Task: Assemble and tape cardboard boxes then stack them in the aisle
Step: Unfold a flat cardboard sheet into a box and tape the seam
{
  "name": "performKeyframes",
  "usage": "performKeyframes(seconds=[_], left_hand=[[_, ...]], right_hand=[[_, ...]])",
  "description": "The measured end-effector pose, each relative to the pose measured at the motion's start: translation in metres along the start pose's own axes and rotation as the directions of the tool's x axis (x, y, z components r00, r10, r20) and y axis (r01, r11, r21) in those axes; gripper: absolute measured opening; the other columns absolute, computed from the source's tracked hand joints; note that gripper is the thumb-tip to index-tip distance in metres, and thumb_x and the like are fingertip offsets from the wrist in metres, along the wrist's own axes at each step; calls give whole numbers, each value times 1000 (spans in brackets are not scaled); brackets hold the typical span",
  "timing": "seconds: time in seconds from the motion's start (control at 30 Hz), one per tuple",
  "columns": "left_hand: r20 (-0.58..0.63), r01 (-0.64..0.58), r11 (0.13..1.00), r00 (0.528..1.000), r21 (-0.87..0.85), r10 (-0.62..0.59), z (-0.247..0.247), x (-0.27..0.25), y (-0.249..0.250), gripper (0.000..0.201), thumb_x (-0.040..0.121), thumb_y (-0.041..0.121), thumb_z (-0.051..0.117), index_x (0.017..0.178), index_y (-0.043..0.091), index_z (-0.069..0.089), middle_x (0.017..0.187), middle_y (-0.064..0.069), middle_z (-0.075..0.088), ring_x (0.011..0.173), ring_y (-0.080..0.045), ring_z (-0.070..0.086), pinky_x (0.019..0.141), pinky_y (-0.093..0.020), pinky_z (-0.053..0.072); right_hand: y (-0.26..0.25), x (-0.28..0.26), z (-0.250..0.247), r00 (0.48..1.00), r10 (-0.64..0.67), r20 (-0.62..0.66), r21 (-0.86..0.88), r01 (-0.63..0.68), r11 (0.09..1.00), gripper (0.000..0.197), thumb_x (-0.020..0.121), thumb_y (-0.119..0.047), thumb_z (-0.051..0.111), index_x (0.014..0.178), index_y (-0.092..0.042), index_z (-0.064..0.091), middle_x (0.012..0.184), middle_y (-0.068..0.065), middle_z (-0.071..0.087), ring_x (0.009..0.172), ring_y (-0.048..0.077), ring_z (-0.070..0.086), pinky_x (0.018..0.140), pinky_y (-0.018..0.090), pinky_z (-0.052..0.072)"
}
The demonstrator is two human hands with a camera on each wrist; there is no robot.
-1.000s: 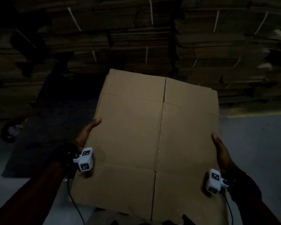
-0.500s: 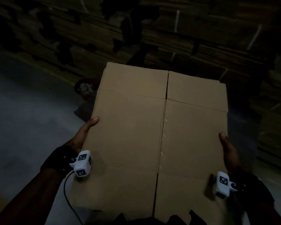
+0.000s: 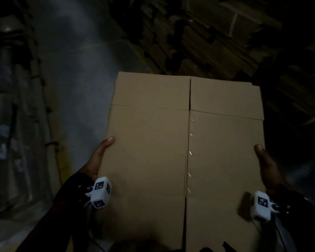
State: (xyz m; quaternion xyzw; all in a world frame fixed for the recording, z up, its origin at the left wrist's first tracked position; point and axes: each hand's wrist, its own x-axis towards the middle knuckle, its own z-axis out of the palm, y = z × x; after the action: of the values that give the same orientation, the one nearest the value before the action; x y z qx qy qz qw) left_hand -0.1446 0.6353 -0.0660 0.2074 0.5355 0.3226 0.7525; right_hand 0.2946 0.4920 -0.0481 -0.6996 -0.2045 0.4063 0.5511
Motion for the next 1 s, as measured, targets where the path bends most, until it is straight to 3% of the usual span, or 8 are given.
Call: performKeyframes(seconds=[0.07,0.17,0.3,0.47,0.53,0.7,0.83,1.0], left_hand=[[-54,-56,997,997,-46,53,-27,-6,11,43,98,47,50,116,13,68,97,-14,76,78,-28,75,70,-40,56],[-208,-158,982,969,-103,134,-69,-16,23,41,98,44,52,117,12,68,95,-14,76,76,-26,74,70,-39,54],[-370,-259,948,912,-186,177,-119,-28,26,41,95,41,54,116,9,67,91,-14,73,72,-24,71,64,-34,59],[-647,-380,919,727,-101,230,-147,-39,34,43,103,37,51,136,11,57,137,0,58,133,-18,52,98,-26,41],[-701,-444,895,653,-48,286,-152,-43,40,58,95,50,60,133,6,55,138,1,61,130,-10,54,93,-18,41],[-711,-511,784,691,-353,130,-155,-54,43,54,105,40,39,84,19,84,98,-11,77,82,-27,75,65,-36,61],[-772,-608,681,628,-408,98,-154,-58,47,46,100,47,46,111,13,75,114,-17,73,88,-34,74,83,-48,51],[-847,-700,596,528,-393,60,-164,-58,58,49,94,53,53,99,14,81,110,-17,74,84,-31,75,87,-44,51]], right_hand=[[-12,17,41,999,-22,32,-37,23,999,32,102,-46,53,127,-28,62,111,-20,73,99,-11,65,103,28,49],[-33,39,113,972,0,237,-76,19,997,34,108,-32,41,104,-32,75,83,-24,75,68,-9,68,64,12,55],[-56,63,206,940,-110,322,-177,174,969,26,107,-21,49,132,-25,44,124,-33,54,109,-11,55,87,-7,31],[-64,105,313,853,-70,518,-233,220,947,76,95,-56,57,156,-19,32,143,-15,32,139,12,33,105,23,19],[-67,129,358,825,-40,564,-307,255,917,93,81,-71,59,155,-20,36,153,-9,34,143,16,31,112,33,22],[-66,205,460,695,140,705,-425,256,868,96,74,-86,61,153,-34,42,161,-7,37,146,15,32,121,43,20],[-66,242,541,545,378,749,-543,178,821,86,62,-88,71,127,-32,69,133,7,68,124,33,63,109,59,42],[-99,203,632,385,355,852,-481,308,821,86,68,-87,66,119,-19,73,111,10,76,105,36,71,103,56,49]])
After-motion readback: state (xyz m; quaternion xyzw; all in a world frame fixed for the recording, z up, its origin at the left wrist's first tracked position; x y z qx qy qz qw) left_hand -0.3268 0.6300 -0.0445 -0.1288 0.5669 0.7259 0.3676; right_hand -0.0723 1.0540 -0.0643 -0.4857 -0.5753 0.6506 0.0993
